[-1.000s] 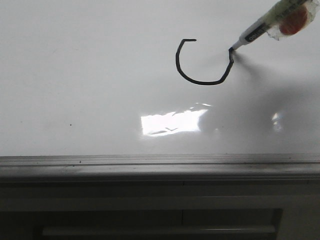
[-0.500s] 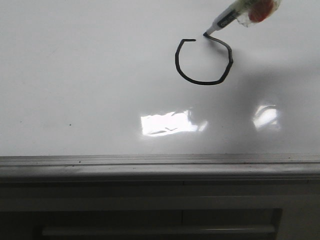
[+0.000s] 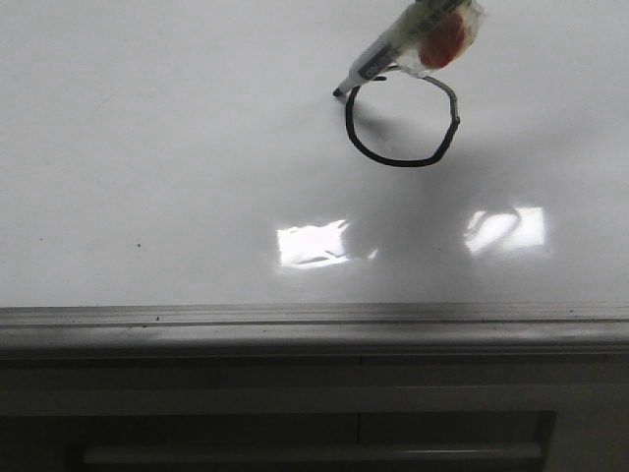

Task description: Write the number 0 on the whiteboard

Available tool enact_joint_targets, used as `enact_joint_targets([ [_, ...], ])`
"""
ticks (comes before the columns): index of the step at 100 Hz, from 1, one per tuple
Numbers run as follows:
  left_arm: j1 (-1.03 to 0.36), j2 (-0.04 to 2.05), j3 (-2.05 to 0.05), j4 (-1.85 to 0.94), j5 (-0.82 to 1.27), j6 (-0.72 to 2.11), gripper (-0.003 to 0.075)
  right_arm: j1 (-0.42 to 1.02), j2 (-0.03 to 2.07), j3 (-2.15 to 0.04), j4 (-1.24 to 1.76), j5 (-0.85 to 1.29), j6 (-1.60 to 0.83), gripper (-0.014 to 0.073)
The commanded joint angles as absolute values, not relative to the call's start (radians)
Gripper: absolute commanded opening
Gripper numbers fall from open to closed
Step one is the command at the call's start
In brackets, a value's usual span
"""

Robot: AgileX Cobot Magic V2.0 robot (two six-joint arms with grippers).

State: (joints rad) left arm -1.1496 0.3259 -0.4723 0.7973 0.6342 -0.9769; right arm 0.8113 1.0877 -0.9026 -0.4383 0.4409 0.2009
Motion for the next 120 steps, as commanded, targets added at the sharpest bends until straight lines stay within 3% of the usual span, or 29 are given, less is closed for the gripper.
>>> enact_joint_targets([
  [1, -1.149, 0.338, -0.5, 0.821, 0.582, -0.985, -0.002, 0.821, 1.049, -0.97, -0.469, 0.499, 0.2, -0.0047],
  [19, -1.149, 0.338, -0.503, 0.781, 0.533, -0.985, -0.0015, 0.921, 0.929, -1.097, -0.47, 0.499, 0.188, -0.0047],
  [24, -1.149, 0.342, -0.505, 0.768, 0.483, -0.976, 0.0017, 0.948, 0.904, -1.114, -0.472, 0.499, 0.188, -0.0047],
  [31, -1.149, 0.358, -0.511, 0.759, 0.399, -0.924, 0.0142, 0.992, 0.885, -1.116, -0.47, 0.502, 0.184, -0.0047],
  [41, -1.149, 0.42, -0.551, 0.759, 0.354, -0.868, 0.0433, 1.071, 0.895, -1.116, -0.459, 0.555, 0.161, -0.0048],
  [49, -1.151, 0.502, -0.599, 0.728, 0.352, -0.811, 0.0553, 1.146, 0.93, -1.116, -0.434, 0.62, 0.082, -0.0049],
  [57, -1.165, 0.575, -0.659, 0.663, 0.354, -0.676, 0.053, 1.223, 0.97, -1.116, -0.401, 0.654, 0.04, -0.005],
  [73, -1.256, 0.701, -0.774, 0.433, 0.448, -0.272, 0.0373, 1.327, 1.007, -1.116, -0.399, 0.679, 0.038, -0.005],
  [81, -1.306, 0.743, -0.826, 0.404, 0.544, -0.208, 0.0326, 1.354, 1.007, -1.116, -0.399, 0.679, 0.038, -0.005],
  [120, -1.433, 0.835, -0.885, 0.371, 0.685, -0.193, 0.0315, 1.483, 1.004, -1.116, -0.392, 0.618, 0.015, -0.005],
])
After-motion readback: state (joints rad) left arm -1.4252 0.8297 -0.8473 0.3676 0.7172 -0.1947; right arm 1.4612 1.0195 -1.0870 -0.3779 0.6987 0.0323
